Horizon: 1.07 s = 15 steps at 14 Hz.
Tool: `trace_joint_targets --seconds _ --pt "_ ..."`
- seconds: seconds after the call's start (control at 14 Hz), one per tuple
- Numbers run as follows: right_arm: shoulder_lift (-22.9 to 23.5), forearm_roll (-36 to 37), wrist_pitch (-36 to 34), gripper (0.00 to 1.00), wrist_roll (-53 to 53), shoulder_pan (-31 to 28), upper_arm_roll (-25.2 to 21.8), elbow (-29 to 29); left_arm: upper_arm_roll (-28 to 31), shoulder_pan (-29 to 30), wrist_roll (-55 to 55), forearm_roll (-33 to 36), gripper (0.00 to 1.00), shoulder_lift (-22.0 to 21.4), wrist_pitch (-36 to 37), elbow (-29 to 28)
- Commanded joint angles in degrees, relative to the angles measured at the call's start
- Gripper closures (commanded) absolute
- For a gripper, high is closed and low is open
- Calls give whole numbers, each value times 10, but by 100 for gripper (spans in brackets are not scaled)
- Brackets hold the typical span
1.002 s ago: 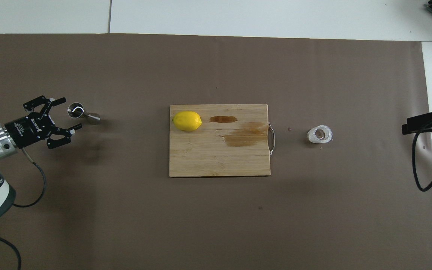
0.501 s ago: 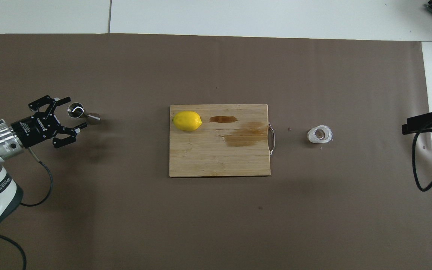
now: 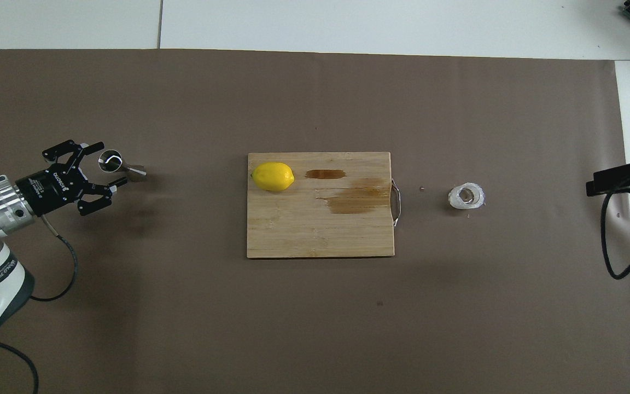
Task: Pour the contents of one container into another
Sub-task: 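Reach the left gripper to the small dark cup and grasp it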
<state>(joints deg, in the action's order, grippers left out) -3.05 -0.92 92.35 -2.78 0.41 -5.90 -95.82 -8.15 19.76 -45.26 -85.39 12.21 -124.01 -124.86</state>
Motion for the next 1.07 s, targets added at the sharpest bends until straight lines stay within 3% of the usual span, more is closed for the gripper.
trace_joint_targets --seconds 0.0,0.14,0.21,0.36,0.43,1.0 --pt "2 1 -1 0 8 -2 4 3 4 -7 10 -18 18 -10 -11 -14" --pt "2 1 -1 0 8 -2 4 3 4 -7 10 -19 26 -10 -12 -17" --pt "2 1 -1 0 8 -2 4 3 4 -7 9 -21 37 -10 -12 -17" --pt "2 1 -1 0 8 -2 4 3 4 -7 9 -23 82 -10 -12 -17" --pt "2 2 -1 0 8 -2 4 3 4 -7 10 -23 100 -10 -11 -16" --pt "2 1 -1 0 8 -2 4 3 2 -19 -28 -22 100 -28 -15 7"
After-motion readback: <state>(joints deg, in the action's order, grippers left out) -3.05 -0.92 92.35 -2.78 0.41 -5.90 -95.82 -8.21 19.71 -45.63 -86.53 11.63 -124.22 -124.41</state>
